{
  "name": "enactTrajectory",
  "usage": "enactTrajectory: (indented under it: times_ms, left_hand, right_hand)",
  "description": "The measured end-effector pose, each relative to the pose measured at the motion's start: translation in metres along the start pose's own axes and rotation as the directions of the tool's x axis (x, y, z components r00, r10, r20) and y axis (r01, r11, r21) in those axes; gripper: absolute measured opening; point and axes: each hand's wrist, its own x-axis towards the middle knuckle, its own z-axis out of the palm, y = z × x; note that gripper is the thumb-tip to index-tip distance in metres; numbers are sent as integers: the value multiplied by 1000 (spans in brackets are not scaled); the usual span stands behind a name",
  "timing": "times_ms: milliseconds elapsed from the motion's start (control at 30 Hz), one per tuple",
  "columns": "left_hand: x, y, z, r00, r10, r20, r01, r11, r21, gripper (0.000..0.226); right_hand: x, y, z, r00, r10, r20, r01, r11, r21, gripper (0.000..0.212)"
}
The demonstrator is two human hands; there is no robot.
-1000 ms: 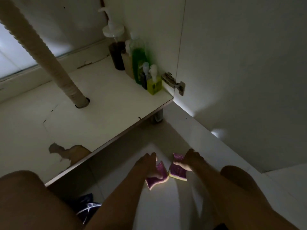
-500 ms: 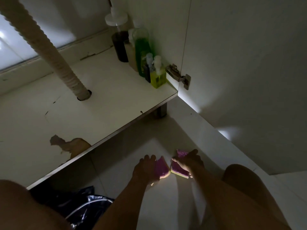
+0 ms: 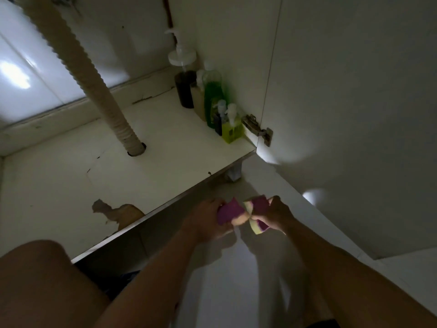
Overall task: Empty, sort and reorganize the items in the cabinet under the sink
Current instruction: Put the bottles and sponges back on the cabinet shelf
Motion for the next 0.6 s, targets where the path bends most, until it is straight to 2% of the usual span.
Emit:
enactTrajectory:
  times_ms: [167,267,433,600]
  left_hand:
    - [2,22,-63,952,134,-274,-105,988,115,70]
    - [9,25,-100,953,106,-285,-59,984,168,83]
    - [16,19,-140,963,-24,-269,68,985,156,73]
    - [32,-4,-149,949,-96,-300,143,980,137,82]
  right_hand:
    - [-30,-27,-40,988,-106,115,122,981,-148,54]
    - [-37,-38,-52,976,-156,153,181,969,-167,54]
    - [-37,-53,-65,950,-279,137,299,941,-157,66]
    - [-37,-79,-82,897,-403,180,429,892,-144,61]
